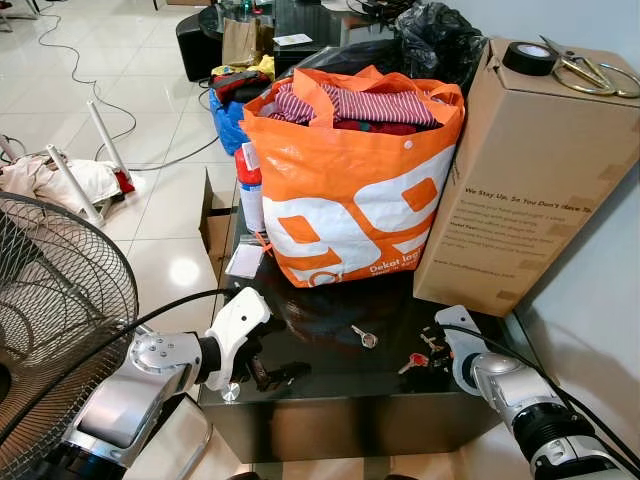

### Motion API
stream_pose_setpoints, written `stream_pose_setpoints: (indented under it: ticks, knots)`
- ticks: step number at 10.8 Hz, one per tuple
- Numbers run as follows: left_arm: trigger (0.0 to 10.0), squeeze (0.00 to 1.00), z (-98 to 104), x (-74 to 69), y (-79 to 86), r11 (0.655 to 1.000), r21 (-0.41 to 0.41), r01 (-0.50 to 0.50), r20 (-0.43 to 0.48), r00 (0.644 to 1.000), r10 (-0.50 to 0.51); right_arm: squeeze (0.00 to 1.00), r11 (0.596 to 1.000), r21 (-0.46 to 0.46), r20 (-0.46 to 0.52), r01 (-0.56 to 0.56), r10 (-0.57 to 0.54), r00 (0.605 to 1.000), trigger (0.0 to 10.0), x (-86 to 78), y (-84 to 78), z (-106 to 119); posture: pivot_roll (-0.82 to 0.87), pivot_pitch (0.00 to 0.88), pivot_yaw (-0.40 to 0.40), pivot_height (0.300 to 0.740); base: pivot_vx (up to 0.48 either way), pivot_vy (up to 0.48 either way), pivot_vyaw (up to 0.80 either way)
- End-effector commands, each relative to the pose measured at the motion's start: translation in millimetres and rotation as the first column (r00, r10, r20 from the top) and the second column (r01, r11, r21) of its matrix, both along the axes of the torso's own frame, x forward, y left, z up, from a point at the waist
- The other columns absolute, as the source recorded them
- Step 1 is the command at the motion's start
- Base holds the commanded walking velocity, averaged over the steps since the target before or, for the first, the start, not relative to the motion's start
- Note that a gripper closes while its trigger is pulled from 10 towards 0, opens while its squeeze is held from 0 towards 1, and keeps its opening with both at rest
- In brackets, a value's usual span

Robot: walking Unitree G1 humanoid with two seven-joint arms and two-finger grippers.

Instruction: Hang keys on a hook

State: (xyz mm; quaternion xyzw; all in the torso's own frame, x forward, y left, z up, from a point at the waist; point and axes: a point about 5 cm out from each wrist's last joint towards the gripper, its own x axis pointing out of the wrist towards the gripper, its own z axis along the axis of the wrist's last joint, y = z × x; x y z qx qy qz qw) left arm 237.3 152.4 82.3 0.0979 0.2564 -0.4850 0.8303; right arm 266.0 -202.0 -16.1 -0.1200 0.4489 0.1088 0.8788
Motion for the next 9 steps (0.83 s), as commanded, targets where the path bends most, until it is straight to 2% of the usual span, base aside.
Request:
stream_pose_setpoints:
  ticks: [1,6,9]
  knots:
    - [10.0,0.00,3,3.0,-2.5,1.000,0.008,0.015,0.022,1.000,-0.015,0.00,1.000,0.001,0.004,0.011,-0.011,1.000,0.0,1.2,-1.2,1,-0.02,0.000,-0.008,0.740,0.000,0.000,0.00]
    - [10.0,0.00,3,5.7,-5.6,1.000,0.010,0.030,0.026,0.999,-0.030,0.00,1.000,0.007,0.048,0.015,-0.015,0.999,0.0,3.0,-2.1,2,-0.03,0.000,0.003,0.740,0.000,0.000,0.00]
    - [10.0,0.00,2,4.8,-5.8,1.000,0.013,0.027,0.030,0.999,-0.027,0.00,0.996,0.093,0.159,-0.005,-0.010,0.987,0.0,7.9,-2.0,20,-0.02,0.000,-0.015,0.740,0.000,0.000,0.00]
